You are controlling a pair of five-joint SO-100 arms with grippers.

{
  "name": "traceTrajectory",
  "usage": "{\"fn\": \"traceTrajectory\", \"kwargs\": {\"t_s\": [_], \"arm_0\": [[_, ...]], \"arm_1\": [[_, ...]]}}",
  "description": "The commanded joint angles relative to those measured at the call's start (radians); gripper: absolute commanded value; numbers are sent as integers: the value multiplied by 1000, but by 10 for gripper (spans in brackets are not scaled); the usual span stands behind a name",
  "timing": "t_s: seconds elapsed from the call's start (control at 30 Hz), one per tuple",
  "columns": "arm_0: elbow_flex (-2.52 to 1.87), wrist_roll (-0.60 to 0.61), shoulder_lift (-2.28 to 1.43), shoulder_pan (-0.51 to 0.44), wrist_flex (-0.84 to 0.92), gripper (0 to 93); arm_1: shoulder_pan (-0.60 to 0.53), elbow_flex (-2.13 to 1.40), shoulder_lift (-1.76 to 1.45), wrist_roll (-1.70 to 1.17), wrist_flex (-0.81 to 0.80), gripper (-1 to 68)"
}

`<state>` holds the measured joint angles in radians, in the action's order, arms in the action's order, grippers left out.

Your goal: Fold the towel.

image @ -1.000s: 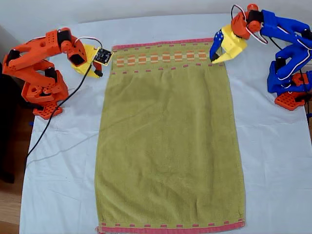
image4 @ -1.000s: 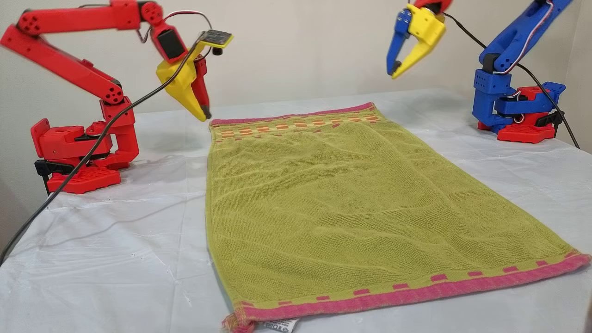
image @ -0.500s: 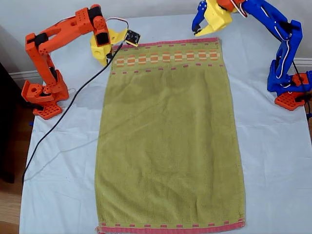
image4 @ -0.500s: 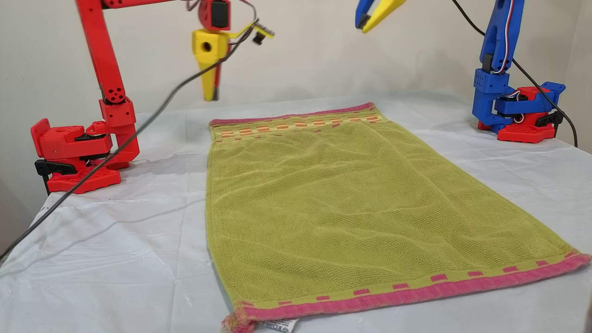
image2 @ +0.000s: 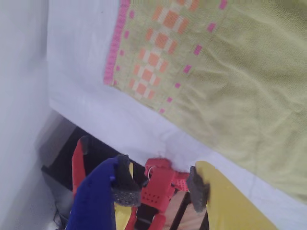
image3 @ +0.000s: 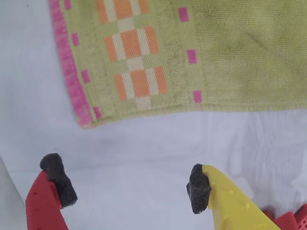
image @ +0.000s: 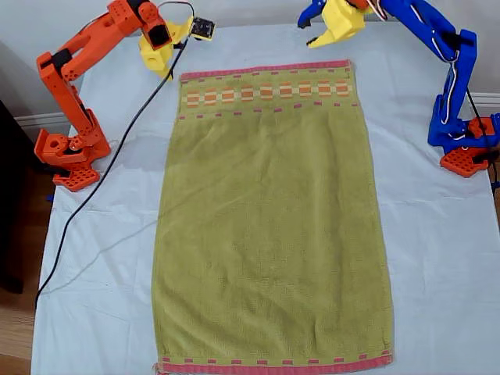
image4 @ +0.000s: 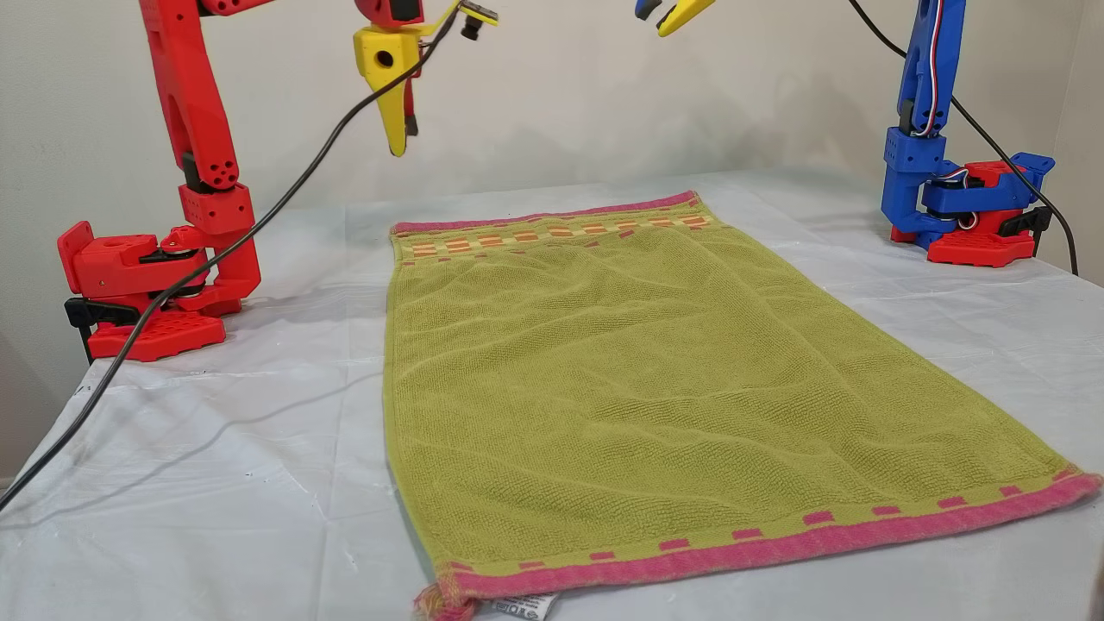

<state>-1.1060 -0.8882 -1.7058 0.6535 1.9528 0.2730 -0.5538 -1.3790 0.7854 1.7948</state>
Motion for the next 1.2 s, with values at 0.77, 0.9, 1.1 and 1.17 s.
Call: {"fn": "traceTrajectory", "kwargs": {"t_s": [0.77,0.9,1.1,1.17], "arm_0": [[-137,40,170,130,-354,734],[-118,43,235,150,-385,736],[-117,57,273,190,-419,733],[-101,52,276,198,-419,733]], "arm_1": [[-97,163,210,196,3,220],[-138,232,279,202,3,220],[-173,261,313,199,3,220],[-184,244,308,199,3,220]]}}
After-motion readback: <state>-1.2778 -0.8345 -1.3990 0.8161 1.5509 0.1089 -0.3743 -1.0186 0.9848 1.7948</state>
